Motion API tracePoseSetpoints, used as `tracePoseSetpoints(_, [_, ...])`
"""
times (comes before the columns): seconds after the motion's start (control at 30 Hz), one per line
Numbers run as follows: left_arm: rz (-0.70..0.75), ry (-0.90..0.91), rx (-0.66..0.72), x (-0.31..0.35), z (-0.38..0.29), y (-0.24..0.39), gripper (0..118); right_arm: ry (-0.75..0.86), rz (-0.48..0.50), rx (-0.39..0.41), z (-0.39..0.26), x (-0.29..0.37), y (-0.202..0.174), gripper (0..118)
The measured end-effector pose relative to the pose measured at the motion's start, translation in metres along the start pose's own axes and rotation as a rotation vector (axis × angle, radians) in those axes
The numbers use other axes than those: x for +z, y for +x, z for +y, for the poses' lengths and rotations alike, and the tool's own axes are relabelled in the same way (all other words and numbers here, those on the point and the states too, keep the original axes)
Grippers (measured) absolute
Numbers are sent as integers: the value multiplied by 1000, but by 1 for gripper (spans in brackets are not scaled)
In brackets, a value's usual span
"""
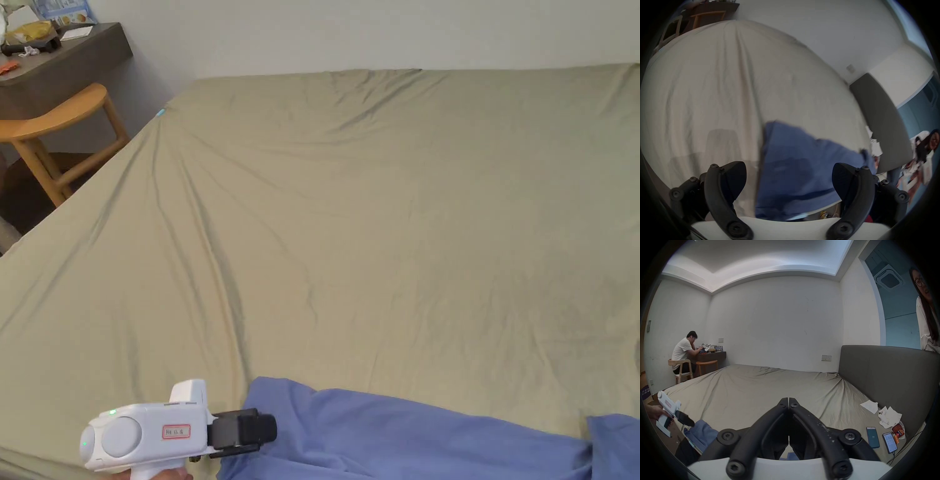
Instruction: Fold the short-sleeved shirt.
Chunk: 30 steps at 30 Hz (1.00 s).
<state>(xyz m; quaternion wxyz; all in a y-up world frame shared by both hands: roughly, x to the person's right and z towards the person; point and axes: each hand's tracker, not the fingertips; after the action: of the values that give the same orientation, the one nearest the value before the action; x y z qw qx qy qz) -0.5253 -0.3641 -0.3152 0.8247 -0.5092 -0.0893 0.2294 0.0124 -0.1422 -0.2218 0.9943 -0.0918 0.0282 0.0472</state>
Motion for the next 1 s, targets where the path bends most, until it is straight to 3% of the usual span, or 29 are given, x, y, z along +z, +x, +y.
tracePoseSetpoints(0.17, [25,-2,-73,5,-2,25,107,-22,6,10,-1,-3,-3,0])
tracePoseSetpoints(0.3, [182,-29,-281,-6,-11,64,76,-40,20,-2,-6,-8,-6,0])
tracePoseSetpoints(0.53, [321,-19,-445,-12,-25,94,71,-47,25,17,-4,-8,-7,0])
tracePoseSetpoints(0.57, [254,8,-445,-10,-26,98,55,-48,26,17,-4,-8,-7,0])
tracePoseSetpoints(0.6, [268,21,-455,-10,-29,104,18,-51,27,15,-4,-9,-6,0])
tracePoseSetpoints(0.63, [298,4,-504,-12,-30,109,13,-52,28,15,-4,-9,-6,0])
tracePoseSetpoints(0.67, [303,-46,-548,-18,-31,111,13,-56,31,12,-4,-10,-6,0])
tracePoseSetpoints(0.77, [251,-30,-411,-19,-25,103,13,-57,35,1,-5,-8,-6,0])
tracePoseSetpoints(1.0, [130,56,-362,19,-4,126,11,-53,26,4,-2,-6,1,0])
